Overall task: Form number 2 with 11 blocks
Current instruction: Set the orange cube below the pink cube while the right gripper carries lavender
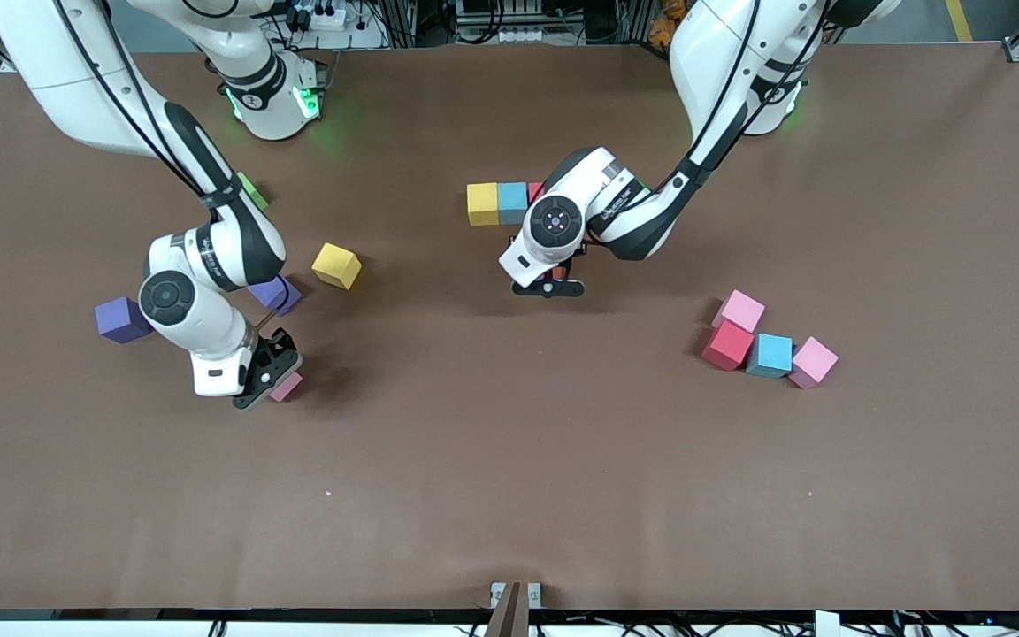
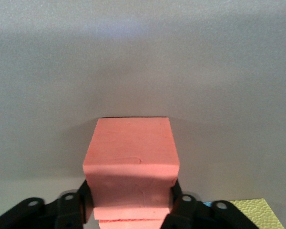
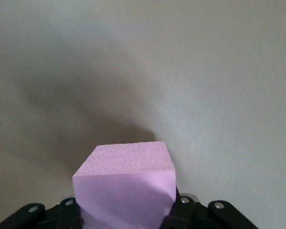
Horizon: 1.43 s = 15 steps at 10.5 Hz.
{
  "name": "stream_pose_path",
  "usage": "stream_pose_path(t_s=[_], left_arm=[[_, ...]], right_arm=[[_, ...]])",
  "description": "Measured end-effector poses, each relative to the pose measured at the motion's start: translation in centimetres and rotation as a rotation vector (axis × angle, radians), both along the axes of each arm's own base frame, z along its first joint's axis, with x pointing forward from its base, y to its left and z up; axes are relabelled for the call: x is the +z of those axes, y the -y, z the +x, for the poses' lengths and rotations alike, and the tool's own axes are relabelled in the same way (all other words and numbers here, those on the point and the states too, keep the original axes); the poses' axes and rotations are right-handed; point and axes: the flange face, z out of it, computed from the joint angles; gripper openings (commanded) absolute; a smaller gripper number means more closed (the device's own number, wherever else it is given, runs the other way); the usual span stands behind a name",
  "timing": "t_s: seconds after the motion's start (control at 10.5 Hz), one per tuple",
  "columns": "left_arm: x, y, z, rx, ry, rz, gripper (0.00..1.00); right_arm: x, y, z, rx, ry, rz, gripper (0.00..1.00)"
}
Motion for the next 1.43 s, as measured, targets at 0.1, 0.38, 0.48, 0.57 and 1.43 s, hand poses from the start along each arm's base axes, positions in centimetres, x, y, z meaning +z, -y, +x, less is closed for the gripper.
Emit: stream_pose_path(t_s=[0.1, 0.38, 0.48, 0.57, 1.43], left_arm=[[0.0, -0.2, 0.3, 0.006, 0.004, -0.002, 1.00], [3.5, -0.8, 3.3, 0.050, 0.063, -0.046, 1.00], [5.9, -1.2, 4.2, 0.067, 0.079, -0.059, 1.00], [8.5, -2.0, 4.8, 0.082, 0.086, -0.062, 1.00], [15.4, -24.5, 13.6, -0.156, 0.051, -0.012, 1.00]], right_arm=[[0.6, -1.3, -0.2, 0.056, -0.005, 0.003, 0.22], [1.4, -6.3, -1.2, 0.213, -0.014, 0.031, 0.22], [1.6, -8.1, -1.8, 0.265, -0.023, 0.041, 0.22], [1.8, -9.9, -2.4, 0.317, -0.032, 0.050, 0.22], [-0.1, -32.0, -12.3, 0.641, -0.113, 0.063, 0.22]])
